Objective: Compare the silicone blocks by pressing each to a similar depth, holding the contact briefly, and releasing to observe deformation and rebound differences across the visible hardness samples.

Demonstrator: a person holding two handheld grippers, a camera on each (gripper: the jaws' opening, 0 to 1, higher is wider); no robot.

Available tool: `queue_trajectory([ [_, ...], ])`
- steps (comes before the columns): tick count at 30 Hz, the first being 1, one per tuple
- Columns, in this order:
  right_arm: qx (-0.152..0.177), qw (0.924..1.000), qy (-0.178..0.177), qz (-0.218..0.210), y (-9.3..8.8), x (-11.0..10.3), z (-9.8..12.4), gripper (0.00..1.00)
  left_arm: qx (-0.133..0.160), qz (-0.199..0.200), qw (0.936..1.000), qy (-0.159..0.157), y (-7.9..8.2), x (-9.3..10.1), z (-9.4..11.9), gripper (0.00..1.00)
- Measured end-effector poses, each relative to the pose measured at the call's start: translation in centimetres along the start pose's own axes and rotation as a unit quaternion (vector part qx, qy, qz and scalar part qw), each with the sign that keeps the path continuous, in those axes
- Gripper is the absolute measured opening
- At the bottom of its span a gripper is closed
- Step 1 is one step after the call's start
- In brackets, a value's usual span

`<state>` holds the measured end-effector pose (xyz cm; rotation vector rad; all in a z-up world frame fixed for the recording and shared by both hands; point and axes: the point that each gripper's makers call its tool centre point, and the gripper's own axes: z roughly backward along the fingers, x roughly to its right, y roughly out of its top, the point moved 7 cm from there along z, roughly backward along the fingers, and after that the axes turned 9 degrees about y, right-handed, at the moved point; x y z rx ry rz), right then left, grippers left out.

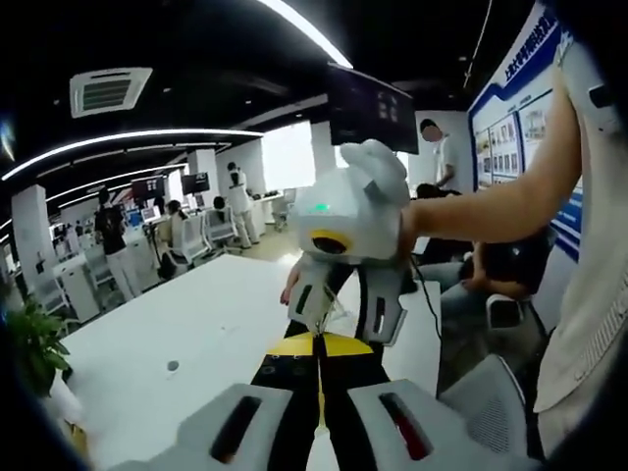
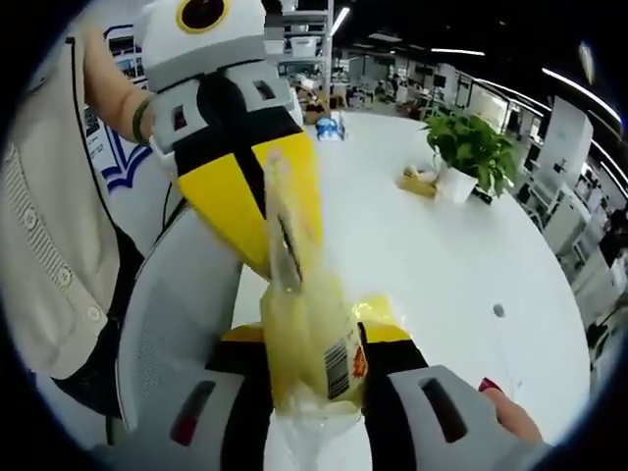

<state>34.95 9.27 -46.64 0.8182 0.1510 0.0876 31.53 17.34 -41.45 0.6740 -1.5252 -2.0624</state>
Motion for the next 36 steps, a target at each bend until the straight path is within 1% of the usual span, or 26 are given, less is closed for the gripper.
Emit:
queue_trajectory([
  [3,0.011,0.9998,-0.019,-0.001,-0.6,-0.1,0.6,0.31,-0.007,0.007,1.0000,-0.001,-0.3,0.3,-0.6,0.00],
  [5,0.021,0.9994,-0.027,-0.011,-1.3,-0.2,1.3,0.32,-0.014,0.018,0.9997,0.000,-0.6,0.5,-1.1,0.00],
  [9,0.046,0.9961,-0.067,-0.035,-3.2,-0.6,2.9,0.42,-0.030,0.029,0.9991,0.000,-1.6,1.2,-2.3,0.00],
  [10,0.047,0.9955,-0.072,-0.039,-3.5,-0.7,3.1,0.45,-0.035,0.035,0.9988,0.002,-1.9,1.3,-2.6,0.00],
  [11,0.055,0.9932,-0.087,-0.054,-4.2,-0.8,3.6,0.48,-0.043,0.047,0.9980,0.000,-2.4,1.5,-3.1,0.00],
  [12,0.060,0.9915,-0.095,-0.065,-4.9,-1.0,4.1,0.51,-0.043,0.050,0.9978,0.002,-2.7,1.6,-3.5,0.00],
  [14,0.076,0.9866,-0.114,-0.089,-6.2,-1.5,5.1,0.55,-0.049,0.079,0.9957,0.003,-3.5,1.9,-4.4,0.00],
  [15,0.089,0.9828,-0.127,-0.099,-7.1,-1.8,5.7,0.58,-0.049,0.089,0.9948,0.009,-3.9,1.9,-4.8,0.00],
  [17,0.100,0.9770,-0.144,-0.121,-8.4,-2.3,6.5,0.62,-0.056,0.104,0.9929,0.013,-4.8,2.0,-6.0,0.00],
  [18,0.105,0.9729,-0.158,-0.132,-9.5,-2.6,7.0,0.62,-0.060,0.127,0.9899,0.018,-5.5,2.1,-6.7,0.00],
  [19,0.115,0.9681,-0.169,-0.144,-10.5,-3.1,7.5,0.62,-0.064,0.138,0.9882,0.014,-5.8,2.3,-7.3,0.00],
  [20,0.118,0.9658,-0.174,-0.152,-11.1,-3.5,7.7,0.62,-0.064,0.129,0.9893,0.021,-6.4,2.2,-8.1,0.00],
  [21,0.122,0.9627,-0.181,-0.159,-12.0,-4.1,8.0,0.62,-0.069,0.135,0.9880,0.026,-6.9,2.3,-8.7,0.00],
  [22,0.123,0.9618,-0.184,-0.161,-12.3,-4.3,8.1,0.62,-0.076,0.149,0.9857,0.024,-7.3,2.5,-9.3,0.00],
  [23,0.127,0.9590,-0.189,-0.169,-13.0,-4.9,8.2,0.62,-0.076,0.147,0.9857,0.032,-7.9,2.5,-10.1,0.00],
  [24,0.128,0.9575,-0.191,-0.175,-13.5,-5.2,8.3,0.62,-0.082,0.170,0.9812,0.041,-8.5,2.5,-10.6,0.00],
  [25,0.130,0.9555,-0.192,-0.182,-13.9,-5.6,8.3,0.62,-0.084,0.193,0.9771,0.031,-9.0,2.8,-11.5,0.00],
  [26,0.135,0.9527,-0.194,-0.191,-14.5,-6.1,8.2,0.61,-0.081,0.194,0.9768,0.042,-9.4,2.5,-12.0,0.00],
  [27,0.139,0.9521,-0.193,-0.192,-14.8,-6.4,8.1,0.61,-0.084,0.212,0.9725,0.047,-9.8,2.6,-12.5,0.00],
  [28,0.141,0.9505,-0.192,-0.199,-15.3,-6.8,7.9,0.61,-0.087,0.235,0.9671,0.044,-10.3,2.7,-13.2,0.00],
  [29,0.142,0.9489,-0.191,-0.207,-15.7,-7.1,7.8,0.61,-0.085,0.248,0.9635,0.053,-10.7,2.6,-13.9,0.00],
  [32,0.152,0.9425,-0.189,-0.229,-17.0,-7.6,7.5,0.59,-0.084,0.277,0.9553,0.058,-11.5,2.3,-15.0,0.00],
  [33,0.156,0.9389,-0.189,-0.241,-17.6,-7.7,7.4,0.59,-0.086,0.286,0.9515,0.072,-12.0,2.0,-15.4,0.00],
  [34,0.157,0.9369,-0.190,-0.247,-18.0,-7.7,7.4,0.59,-0.087,0.313,0.9428,0.075,-12.4,1.9,-15.7,0.00],
  [35,0.160,0.9323,-0.193,-0.261,-18.5,-7.8,7.4,0.59,-0.070,0.336,0.9354,0.087,-12.6,1.3,-16.1,0.00],
  [36,0.165,0.9299,-0.192,-0.267,-18.7,-7.8,7.4,0.59,-0.072,0.338,0.9325,0.105,-13.0,0.8,-16.2,0.00],
])
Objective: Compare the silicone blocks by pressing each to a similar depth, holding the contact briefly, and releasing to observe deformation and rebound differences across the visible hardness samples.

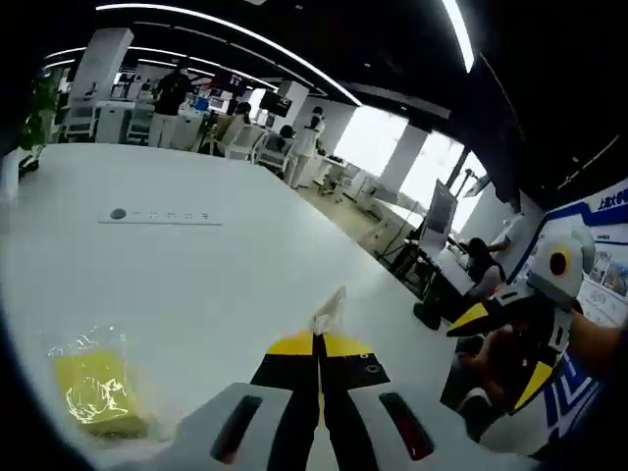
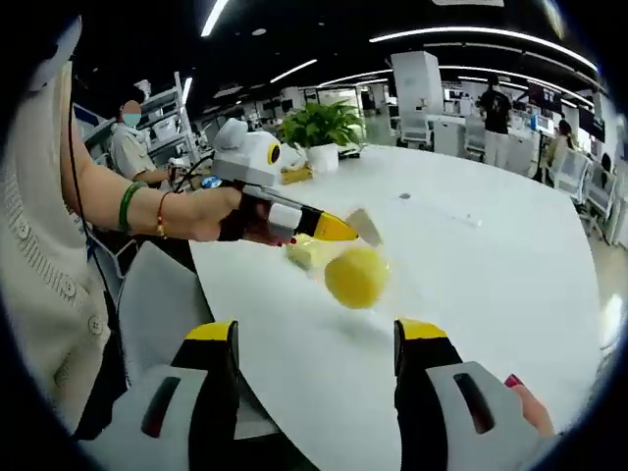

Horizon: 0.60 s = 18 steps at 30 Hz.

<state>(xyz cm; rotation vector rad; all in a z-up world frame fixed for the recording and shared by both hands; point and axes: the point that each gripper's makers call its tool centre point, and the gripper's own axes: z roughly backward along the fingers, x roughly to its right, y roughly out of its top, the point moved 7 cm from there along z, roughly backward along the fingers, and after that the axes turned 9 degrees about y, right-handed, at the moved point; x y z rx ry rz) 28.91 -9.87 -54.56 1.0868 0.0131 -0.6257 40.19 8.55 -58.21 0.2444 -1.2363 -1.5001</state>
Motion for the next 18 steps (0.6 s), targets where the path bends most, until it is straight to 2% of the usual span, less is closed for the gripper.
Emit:
queue_trajectory([
  [2,0.018,0.9997,0.004,-0.016,-0.1,0.2,0.2,0.59,0.001,0.026,0.9994,0.023,-0.2,-1.2,-0.8,0.00],
  [4,0.019,0.9997,0.000,-0.016,-0.3,0.5,0.4,0.60,-0.002,0.048,0.9979,0.045,-0.5,-2.4,-1.6,0.00],
  [7,0.018,0.9995,0.001,-0.025,-0.7,1.0,0.7,0.59,-0.006,0.040,0.9972,0.063,-0.9,-3.7,-2.6,0.00],
  [9,0.023,0.9990,0.003,-0.038,-1.1,1.4,0.9,0.59,-0.018,0.069,0.9943,0.080,-1.3,-4.5,-3.1,0.00],
  [11,0.022,0.9989,0.002,-0.041,-1.4,1.6,0.9,0.58,-0.021,0.046,0.9946,0.091,-1.7,-4.9,-3.5,0.00],
  [12,0.020,0.9989,-0.001,-0.043,-1.6,1.8,0.9,0.58,-0.028,0.049,0.9922,0.111,-2.2,-5.5,-3.8,0.00],
  [14,0.018,0.9986,0.000,-0.049,-1.8,1.9,0.8,0.57,-0.020,0.099,0.9881,0.116,-2.7,-5.9,-4.3,0.00],
  [15,0.018,0.9986,0.000,-0.050,-1.9,1.9,0.8,0.57,-0.015,0.129,0.9840,0.122,-2.9,-6.1,-4.5,0.00],
  [18,0.019,0.9983,0.002,-0.055,-2.0,2.1,0.6,0.57,-0.007,0.153,0.9782,0.141,-3.2,-6.6,-5.0,0.00],
])
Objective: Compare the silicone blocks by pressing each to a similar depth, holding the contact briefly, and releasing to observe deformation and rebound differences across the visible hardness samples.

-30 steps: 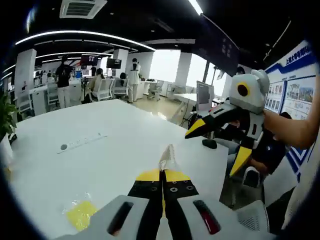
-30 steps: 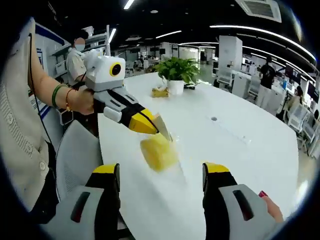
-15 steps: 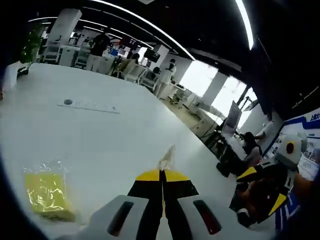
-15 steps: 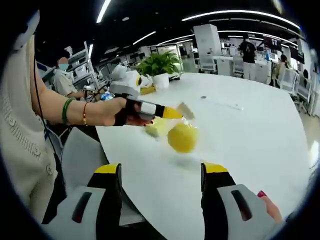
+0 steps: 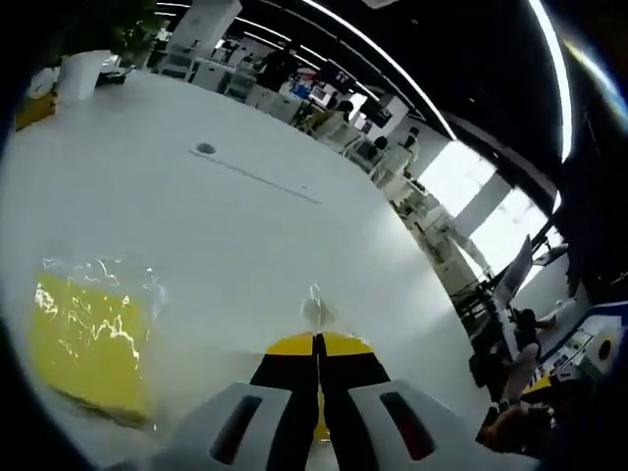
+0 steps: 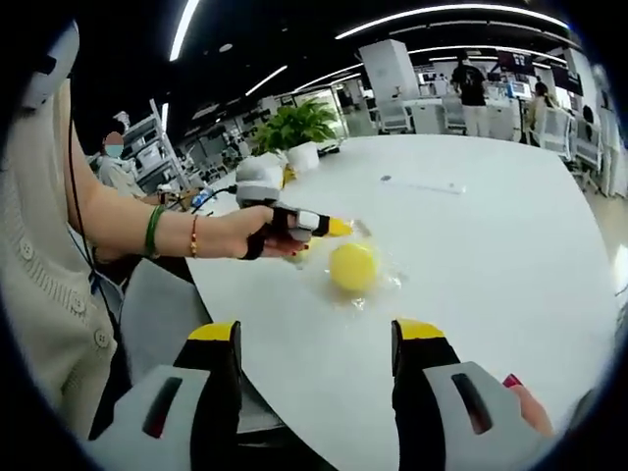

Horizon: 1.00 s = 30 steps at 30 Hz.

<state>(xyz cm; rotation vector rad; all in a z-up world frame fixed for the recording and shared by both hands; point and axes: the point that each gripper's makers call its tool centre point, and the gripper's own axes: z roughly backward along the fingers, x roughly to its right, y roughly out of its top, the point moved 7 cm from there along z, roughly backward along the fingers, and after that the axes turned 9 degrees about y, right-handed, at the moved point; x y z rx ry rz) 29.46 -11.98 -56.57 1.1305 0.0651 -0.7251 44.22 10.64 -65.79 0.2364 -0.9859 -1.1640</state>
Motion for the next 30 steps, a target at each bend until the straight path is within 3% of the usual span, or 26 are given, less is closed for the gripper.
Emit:
queue_trajectory([
  [6,-0.002,1.0000,0.002,-0.003,0.0,0.3,-0.4,0.56,0.012,0.067,0.9975,0.016,-0.8,-0.1,-0.9,0.00],
  [16,-0.001,1.0000,0.005,-0.007,-0.1,0.5,-0.4,0.54,-0.009,0.093,0.9954,0.020,-2.3,-0.5,-1.6,0.00],
  [19,-0.001,1.0000,0.004,-0.007,-0.1,0.5,-0.4,0.54,-0.006,0.061,0.9980,0.017,-2.2,-0.7,-1.7,0.00],
  [21,-0.003,1.0000,0.005,-0.006,-0.1,0.4,-0.6,0.54,0.000,0.019,0.9998,0.011,-2.0,-0.7,-1.5,0.11],
  [23,-0.005,1.0000,0.006,-0.005,-0.1,0.3,-0.7,0.53,0.002,0.008,1.0000,0.005,-2.0,-0.5,-1.3,0.22],
  [24,-0.005,1.0000,0.007,-0.006,-0.1,0.3,-0.7,0.53,0.004,0.004,1.0000,0.005,-1.8,-0.3,-1.1,0.24],
  [26,-0.005,1.0000,0.007,-0.004,0.0,0.0,-0.8,0.53,0.015,-0.039,0.9991,0.010,-1.4,-0.4,-0.9,0.27],
  [30,-0.009,0.9999,0.006,0.003,0.3,-0.5,-0.9,0.54,0.018,-0.055,0.9983,0.010,-0.6,-0.1,-0.1,0.38],
])
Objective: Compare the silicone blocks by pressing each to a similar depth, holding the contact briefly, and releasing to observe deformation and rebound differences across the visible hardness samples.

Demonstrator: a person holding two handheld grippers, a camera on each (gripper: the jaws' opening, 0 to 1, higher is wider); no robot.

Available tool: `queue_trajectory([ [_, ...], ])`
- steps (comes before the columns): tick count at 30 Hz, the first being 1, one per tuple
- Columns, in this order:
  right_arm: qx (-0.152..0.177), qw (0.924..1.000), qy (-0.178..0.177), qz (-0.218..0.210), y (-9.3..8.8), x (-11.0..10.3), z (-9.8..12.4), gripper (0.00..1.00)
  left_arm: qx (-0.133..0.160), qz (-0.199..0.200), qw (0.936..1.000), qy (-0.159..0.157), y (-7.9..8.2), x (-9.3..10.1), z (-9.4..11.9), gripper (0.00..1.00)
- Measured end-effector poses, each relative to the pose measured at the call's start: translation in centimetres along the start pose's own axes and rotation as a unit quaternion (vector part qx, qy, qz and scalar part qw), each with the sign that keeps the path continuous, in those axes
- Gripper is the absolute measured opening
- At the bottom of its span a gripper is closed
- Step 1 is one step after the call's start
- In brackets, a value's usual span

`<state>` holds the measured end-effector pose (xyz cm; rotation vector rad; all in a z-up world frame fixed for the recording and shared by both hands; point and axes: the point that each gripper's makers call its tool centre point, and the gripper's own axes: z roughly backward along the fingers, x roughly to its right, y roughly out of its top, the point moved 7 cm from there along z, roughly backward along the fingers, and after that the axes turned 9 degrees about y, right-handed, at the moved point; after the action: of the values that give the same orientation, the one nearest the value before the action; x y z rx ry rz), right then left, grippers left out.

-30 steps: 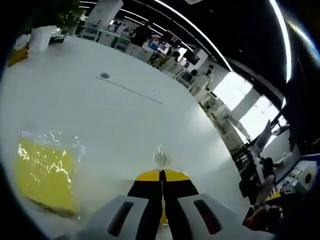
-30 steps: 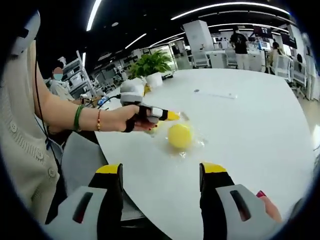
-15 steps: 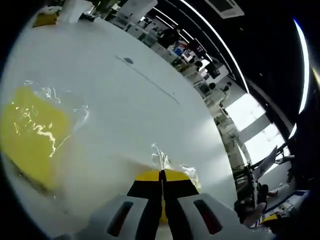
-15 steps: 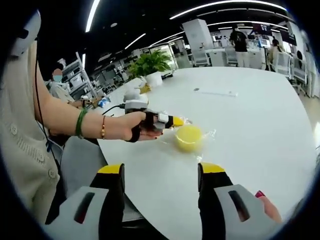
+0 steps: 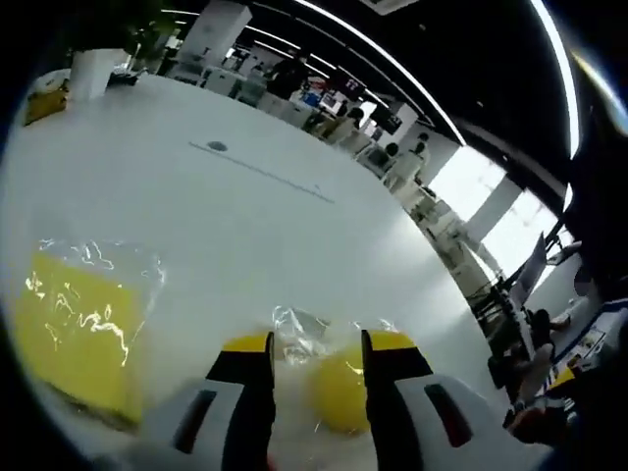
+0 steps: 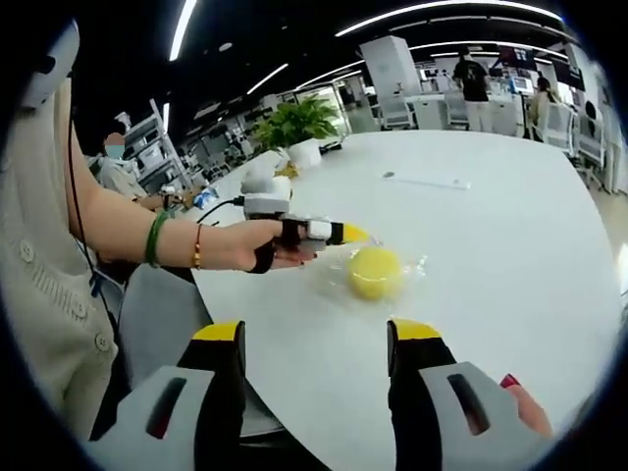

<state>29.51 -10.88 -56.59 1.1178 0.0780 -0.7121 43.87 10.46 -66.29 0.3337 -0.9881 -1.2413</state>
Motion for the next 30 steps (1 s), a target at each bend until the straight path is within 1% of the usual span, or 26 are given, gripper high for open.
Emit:
queue_trajectory([
  [2,0.003,1.0000,0.000,0.001,0.1,-0.2,0.1,0.54,0.007,-0.014,0.9999,0.001,0.5,0.1,0.5,0.40],
  [4,0.009,0.9999,-0.008,0.004,0.3,-0.4,0.1,0.55,0.008,-0.033,0.9994,-0.001,0.9,0.3,1.0,0.41],
  [6,0.012,0.9998,-0.016,0.005,0.5,-0.7,0.1,0.55,0.017,-0.064,0.9978,-0.002,1.5,0.4,1.9,0.44],
  [8,0.018,0.9996,-0.020,0.007,0.6,-1.2,0.1,0.55,0.025,-0.092,0.9954,-0.010,2.0,0.7,2.8,0.47],
  [9,0.020,0.9995,-0.023,0.007,0.6,-1.5,0.0,0.56,0.026,-0.108,0.9936,-0.023,2.2,1.1,3.4,0.48],
  [10,0.026,0.9992,-0.028,0.009,0.6,-1.9,-0.1,0.56,0.026,-0.115,0.9927,-0.028,2.2,1.2,3.6,0.49],
  [11,0.029,0.9991,-0.029,0.008,0.6,-2.1,-0.1,0.56,0.030,-0.138,0.9893,-0.035,2.4,1.4,4.3,0.50],
  [13,0.038,0.9987,-0.035,0.002,0.6,-2.8,-0.3,0.58,0.031,-0.166,0.9845,-0.045,2.5,1.5,5.4,0.50],
  [14,0.041,0.9984,-0.038,0.000,0.5,-3.3,-0.3,0.59,0.037,-0.190,0.9799,-0.049,2.7,1.5,6.1,0.52],
  [15,0.043,0.9983,-0.039,-0.003,0.4,-3.6,-0.4,0.60,0.041,-0.203,0.9771,-0.048,2.8,1.4,6.7,0.54],
  [16,0.045,0.9980,-0.044,-0.008,0.3,-4.1,-0.5,0.60,0.045,-0.221,0.9726,-0.057,2.9,1.4,7.7,0.55],
  [18,0.052,0.9969,-0.059,-0.007,0.2,-4.7,-0.7,0.62,0.051,-0.244,0.9662,-0.065,3.1,1.2,9.2,0.57],
  [19,0.056,0.9965,-0.061,-0.007,0.2,-5.1,-0.8,0.63,0.056,-0.257,0.9623,-0.070,3.2,0.9,10.4,0.57],
  [20,0.059,0.9962,-0.064,-0.012,0.1,-5.4,-0.9,0.64,0.054,-0.268,0.9590,-0.074,3.3,0.2,11.5,0.57],
  [21,0.063,0.9955,-0.069,-0.017,0.0,-6.0,-1.1,0.65,0.056,-0.271,0.9579,-0.075,3.4,-0.2,12.4,0.57],
  [23,0.069,0.9953,-0.066,-0.019,-0.3,-6.9,-1.3,0.67,0.059,-0.289,0.9521,-0.082,3.3,-0.9,14.0,0.58],
  [24,0.071,0.9952,-0.064,-0.022,-0.5,-7.5,-1.5,0.67,0.060,-0.292,0.9508,-0.085,3.3,-1.5,15.3,0.59],
  [25,0.070,0.9952,-0.064,-0.022,-0.6,-7.9,-1.7,0.68,0.057,-0.301,0.9478,-0.088,3.2,-2.3,16.7,0.60],
  [26,0.071,0.9950,-0.066,-0.024,-0.8,-8.5,-1.9,0.69,0.056,-0.300,0.9480,-0.089,3.1,-2.8,17.5,0.62],
  [27,0.072,0.9948,-0.070,-0.021,-1.0,-9.0,-2.0,0.70,0.055,-0.300,0.9481,-0.088,3.0,-3.7,18.7,0.64],
  [28,0.072,0.9947,-0.071,-0.019,-1.0,-9.2,-2.1,0.71,0.056,-0.301,0.9481,-0.088,3.0,-4.0,19.2,0.66],
  [30,0.073,0.9943,-0.075,-0.016,-1.5,-10.3,-2.5,0.74,0.061,-0.296,0.9497,-0.081,2.9,-6.0,21.7,0.70],
])
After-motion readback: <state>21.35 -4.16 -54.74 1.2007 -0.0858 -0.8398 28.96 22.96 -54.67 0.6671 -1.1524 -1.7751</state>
